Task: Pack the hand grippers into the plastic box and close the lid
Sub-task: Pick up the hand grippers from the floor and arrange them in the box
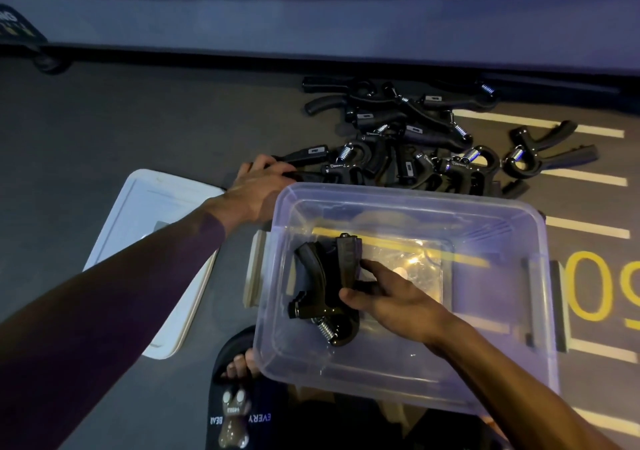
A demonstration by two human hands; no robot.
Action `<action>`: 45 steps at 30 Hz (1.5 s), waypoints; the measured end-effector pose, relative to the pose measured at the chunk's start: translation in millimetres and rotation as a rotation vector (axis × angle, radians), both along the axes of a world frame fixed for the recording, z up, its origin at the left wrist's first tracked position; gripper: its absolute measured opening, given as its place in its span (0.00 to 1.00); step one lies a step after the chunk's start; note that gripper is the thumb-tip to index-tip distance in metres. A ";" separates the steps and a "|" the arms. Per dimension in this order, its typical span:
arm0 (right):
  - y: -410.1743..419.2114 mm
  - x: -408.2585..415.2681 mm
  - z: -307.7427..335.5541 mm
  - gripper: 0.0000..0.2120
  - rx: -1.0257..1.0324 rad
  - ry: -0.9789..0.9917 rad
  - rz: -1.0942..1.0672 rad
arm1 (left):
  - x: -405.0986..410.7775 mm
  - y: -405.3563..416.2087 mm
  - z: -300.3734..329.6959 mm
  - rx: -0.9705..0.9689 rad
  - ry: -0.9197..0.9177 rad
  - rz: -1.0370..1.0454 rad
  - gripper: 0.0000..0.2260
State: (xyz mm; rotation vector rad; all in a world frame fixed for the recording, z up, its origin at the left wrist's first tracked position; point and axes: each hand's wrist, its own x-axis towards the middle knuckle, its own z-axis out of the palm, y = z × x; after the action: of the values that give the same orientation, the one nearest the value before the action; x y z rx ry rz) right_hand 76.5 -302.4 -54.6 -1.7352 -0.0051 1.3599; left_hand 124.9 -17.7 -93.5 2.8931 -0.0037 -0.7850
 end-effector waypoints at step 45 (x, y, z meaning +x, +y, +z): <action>-4.7 -11.9 59.3 0.11 0.071 -0.447 -0.263 | -132.7 -69.4 109.4 -1.122 -0.289 0.517 0.03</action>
State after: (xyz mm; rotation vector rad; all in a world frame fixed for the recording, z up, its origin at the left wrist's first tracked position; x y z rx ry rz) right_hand 64.7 -307.1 4.8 -1.8706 -0.0713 0.7577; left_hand -7.8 -87.1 15.9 1.7736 0.1951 -0.1434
